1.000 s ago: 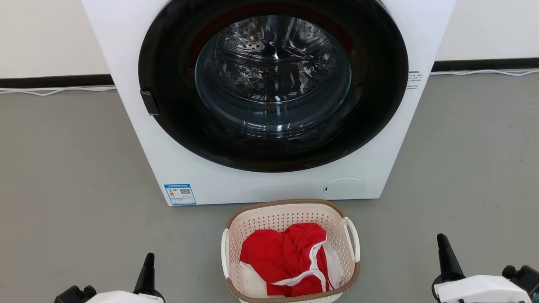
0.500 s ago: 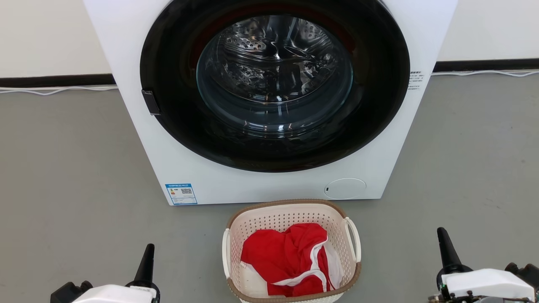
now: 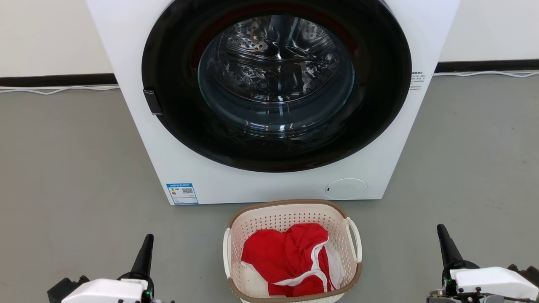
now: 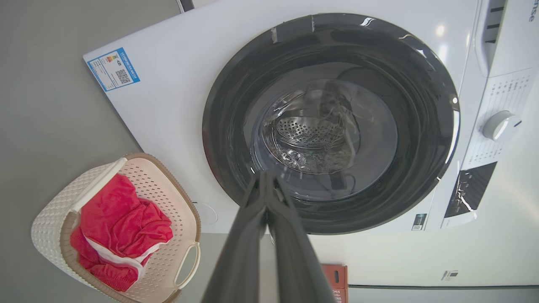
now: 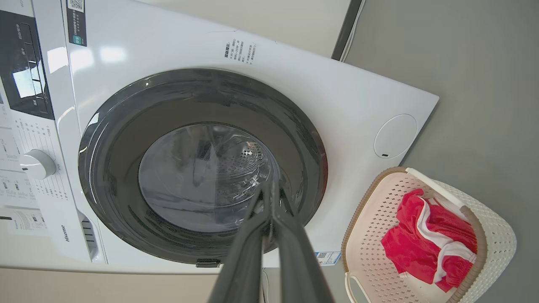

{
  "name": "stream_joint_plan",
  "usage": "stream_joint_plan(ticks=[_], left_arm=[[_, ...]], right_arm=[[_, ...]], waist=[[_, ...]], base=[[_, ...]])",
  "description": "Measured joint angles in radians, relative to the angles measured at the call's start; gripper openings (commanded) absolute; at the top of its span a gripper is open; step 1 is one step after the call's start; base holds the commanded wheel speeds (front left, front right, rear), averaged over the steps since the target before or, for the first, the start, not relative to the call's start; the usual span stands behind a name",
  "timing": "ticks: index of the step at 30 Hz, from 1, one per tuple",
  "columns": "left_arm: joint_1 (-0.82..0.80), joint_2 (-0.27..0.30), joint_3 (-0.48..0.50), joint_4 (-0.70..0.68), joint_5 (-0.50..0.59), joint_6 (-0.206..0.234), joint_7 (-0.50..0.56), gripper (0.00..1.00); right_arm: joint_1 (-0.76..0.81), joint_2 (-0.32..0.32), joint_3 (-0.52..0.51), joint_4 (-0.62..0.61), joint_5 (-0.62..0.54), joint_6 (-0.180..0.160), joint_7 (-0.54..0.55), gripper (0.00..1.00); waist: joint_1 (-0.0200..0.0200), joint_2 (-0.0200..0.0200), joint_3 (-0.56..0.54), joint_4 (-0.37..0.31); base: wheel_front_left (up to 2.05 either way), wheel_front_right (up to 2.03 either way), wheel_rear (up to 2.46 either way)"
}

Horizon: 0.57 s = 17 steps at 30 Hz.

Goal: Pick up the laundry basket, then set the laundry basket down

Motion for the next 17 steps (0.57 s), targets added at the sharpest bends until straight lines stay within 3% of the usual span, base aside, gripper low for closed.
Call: stream_joint_plan(ticks=[17], left_arm=[[-0.019, 0.001, 0.017, -0.011, -0.152, -0.033, 0.049, 0.00]], right_arm=[[-0.020, -0.001, -0.004, -0.014, 0.201, -0.002, 0.047, 0.00]], waist=[[0.0000, 0.0000, 0.000, 0.005]], base=[[0.00, 0.00, 0.00]])
